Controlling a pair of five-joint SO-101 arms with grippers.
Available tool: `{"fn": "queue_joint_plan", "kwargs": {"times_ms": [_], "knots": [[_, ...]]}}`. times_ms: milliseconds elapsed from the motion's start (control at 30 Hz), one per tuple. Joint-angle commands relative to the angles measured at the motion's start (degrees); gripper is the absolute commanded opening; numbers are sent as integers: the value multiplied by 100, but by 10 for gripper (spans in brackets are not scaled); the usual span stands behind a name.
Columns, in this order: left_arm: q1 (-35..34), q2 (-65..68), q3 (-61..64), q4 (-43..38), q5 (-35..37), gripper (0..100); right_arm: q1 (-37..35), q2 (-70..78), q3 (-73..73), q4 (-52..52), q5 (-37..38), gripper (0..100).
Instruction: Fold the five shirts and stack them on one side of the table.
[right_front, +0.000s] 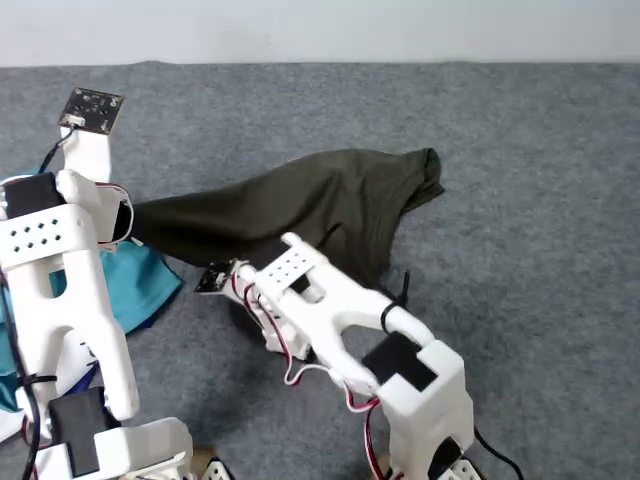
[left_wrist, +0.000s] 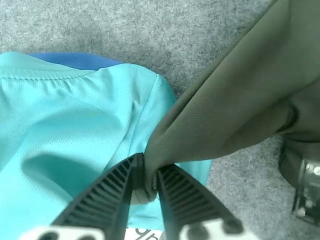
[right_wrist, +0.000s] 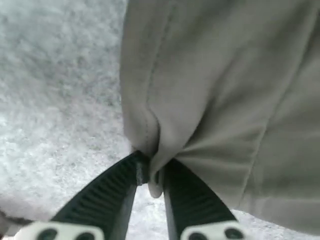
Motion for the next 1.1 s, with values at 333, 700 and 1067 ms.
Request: {"fn": "queue_joint_plan", "kwargs": {"times_ms": [333,700,1067], "knots": [[668,-316,-479,668,185,5,1912,-1815,-2233,2220,949,10],[1143,-308,-2932,993,571,5,3433,-3345,-4615,2053,1767,10],[1424,-308,-5569,1292,501,5,4541,-3371,-7305,1385,2215,10]]}}
